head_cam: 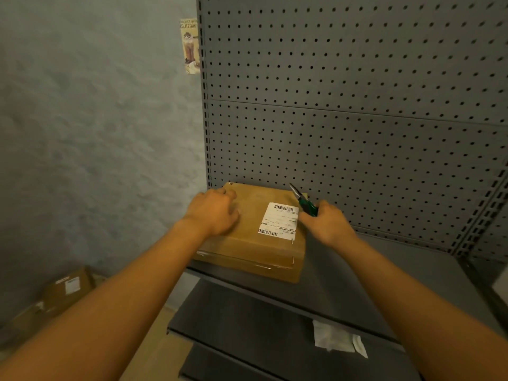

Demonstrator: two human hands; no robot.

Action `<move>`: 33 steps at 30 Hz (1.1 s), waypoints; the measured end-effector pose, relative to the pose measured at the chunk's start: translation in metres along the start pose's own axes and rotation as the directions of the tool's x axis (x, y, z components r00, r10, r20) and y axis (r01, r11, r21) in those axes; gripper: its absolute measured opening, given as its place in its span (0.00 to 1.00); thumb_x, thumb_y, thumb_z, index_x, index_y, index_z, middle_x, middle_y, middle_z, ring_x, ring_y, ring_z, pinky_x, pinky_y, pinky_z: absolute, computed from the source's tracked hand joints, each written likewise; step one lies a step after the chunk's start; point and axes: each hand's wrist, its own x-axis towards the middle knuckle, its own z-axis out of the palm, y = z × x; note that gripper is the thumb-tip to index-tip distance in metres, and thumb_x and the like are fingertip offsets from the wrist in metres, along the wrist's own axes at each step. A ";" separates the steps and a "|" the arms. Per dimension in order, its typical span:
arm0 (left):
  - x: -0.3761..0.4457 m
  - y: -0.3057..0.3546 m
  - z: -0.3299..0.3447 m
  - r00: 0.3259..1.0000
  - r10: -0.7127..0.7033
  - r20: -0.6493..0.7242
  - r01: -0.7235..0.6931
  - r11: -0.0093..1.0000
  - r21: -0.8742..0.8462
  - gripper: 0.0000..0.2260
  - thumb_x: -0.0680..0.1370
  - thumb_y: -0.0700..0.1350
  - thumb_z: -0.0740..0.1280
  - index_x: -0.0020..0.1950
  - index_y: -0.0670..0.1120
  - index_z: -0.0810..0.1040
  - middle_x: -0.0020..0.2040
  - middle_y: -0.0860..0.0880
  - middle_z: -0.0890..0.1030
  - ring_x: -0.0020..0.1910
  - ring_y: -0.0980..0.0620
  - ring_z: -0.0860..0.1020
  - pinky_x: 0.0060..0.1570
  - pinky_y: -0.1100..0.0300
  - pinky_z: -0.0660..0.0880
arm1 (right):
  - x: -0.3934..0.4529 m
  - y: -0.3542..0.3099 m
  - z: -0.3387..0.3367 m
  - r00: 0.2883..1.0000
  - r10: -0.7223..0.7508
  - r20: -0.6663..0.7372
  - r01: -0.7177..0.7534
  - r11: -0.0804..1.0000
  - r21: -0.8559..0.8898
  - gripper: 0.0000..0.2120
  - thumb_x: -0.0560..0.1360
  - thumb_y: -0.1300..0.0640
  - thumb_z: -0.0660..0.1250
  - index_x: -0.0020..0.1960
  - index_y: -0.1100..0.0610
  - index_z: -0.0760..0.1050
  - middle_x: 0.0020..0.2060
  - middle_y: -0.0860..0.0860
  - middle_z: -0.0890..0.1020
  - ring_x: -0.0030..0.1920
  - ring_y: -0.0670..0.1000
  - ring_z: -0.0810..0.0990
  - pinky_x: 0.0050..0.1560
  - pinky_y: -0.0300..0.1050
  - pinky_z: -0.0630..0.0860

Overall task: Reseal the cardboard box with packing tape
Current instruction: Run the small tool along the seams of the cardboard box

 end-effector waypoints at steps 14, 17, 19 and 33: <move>0.037 0.001 0.010 0.951 0.281 0.125 -0.266 0.956 -0.122 0.22 0.80 0.57 0.57 0.70 0.47 0.69 0.67 0.46 0.72 0.65 0.46 0.70 0.64 0.51 0.69 | -0.009 -0.011 0.012 0.987 0.154 -0.047 -0.153 0.988 0.016 0.22 0.75 0.41 0.61 0.58 0.59 0.69 0.49 0.56 0.77 0.46 0.53 0.76 0.39 0.46 0.73; 0.043 0.002 0.016 0.913 0.367 0.179 -0.337 0.925 -0.176 0.25 0.80 0.59 0.57 0.74 0.49 0.64 0.73 0.48 0.67 0.70 0.48 0.66 0.68 0.51 0.64 | -0.012 -0.013 0.014 0.980 0.183 -0.080 -0.178 0.982 0.057 0.21 0.76 0.41 0.61 0.56 0.59 0.68 0.48 0.56 0.77 0.42 0.52 0.75 0.35 0.43 0.70; 0.045 0.002 0.022 0.894 0.399 0.203 -0.360 0.910 -0.205 0.26 0.80 0.59 0.57 0.76 0.50 0.61 0.75 0.49 0.64 0.72 0.48 0.63 0.70 0.52 0.62 | -0.016 -0.015 0.014 0.977 0.195 -0.092 -0.191 0.980 0.055 0.20 0.77 0.42 0.61 0.55 0.59 0.68 0.47 0.55 0.77 0.41 0.51 0.74 0.33 0.42 0.68; 0.035 0.002 0.029 0.856 0.472 0.211 -0.410 0.869 -0.277 0.25 0.80 0.59 0.57 0.75 0.50 0.64 0.73 0.49 0.67 0.70 0.48 0.66 0.68 0.49 0.65 | -0.038 -0.029 0.010 0.981 0.185 -0.060 -0.183 0.982 0.043 0.19 0.76 0.43 0.62 0.56 0.58 0.70 0.45 0.54 0.78 0.42 0.51 0.76 0.39 0.44 0.74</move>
